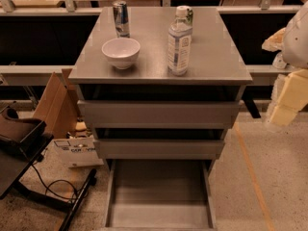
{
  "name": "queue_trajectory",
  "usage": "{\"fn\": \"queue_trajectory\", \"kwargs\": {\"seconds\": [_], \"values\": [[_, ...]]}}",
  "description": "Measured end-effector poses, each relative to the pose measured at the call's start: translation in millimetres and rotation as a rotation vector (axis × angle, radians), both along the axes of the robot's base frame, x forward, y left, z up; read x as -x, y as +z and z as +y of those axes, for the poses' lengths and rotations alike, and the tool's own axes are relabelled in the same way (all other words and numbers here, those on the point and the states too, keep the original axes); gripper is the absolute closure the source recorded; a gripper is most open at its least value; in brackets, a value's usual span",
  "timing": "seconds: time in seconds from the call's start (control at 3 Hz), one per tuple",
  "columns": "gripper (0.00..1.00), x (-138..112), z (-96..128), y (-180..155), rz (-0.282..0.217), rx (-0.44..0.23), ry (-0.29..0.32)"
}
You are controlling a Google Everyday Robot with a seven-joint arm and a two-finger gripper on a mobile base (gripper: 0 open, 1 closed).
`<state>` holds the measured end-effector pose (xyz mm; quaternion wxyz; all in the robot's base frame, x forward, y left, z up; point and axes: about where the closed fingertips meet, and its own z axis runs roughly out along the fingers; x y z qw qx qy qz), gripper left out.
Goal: Close bottom drawer
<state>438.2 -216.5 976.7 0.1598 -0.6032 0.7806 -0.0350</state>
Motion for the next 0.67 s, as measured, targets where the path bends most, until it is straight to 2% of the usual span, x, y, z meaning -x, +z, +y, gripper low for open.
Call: {"fn": "queue_trajectory", "kwargs": {"seconds": [0.33, 0.67], "values": [[0.00, -0.2, 0.0, 1.0, -0.004, -0.001, -0.001], [0.00, -1.3, -1.8, -29.3, 0.008, -0.033, -0.015]]}}
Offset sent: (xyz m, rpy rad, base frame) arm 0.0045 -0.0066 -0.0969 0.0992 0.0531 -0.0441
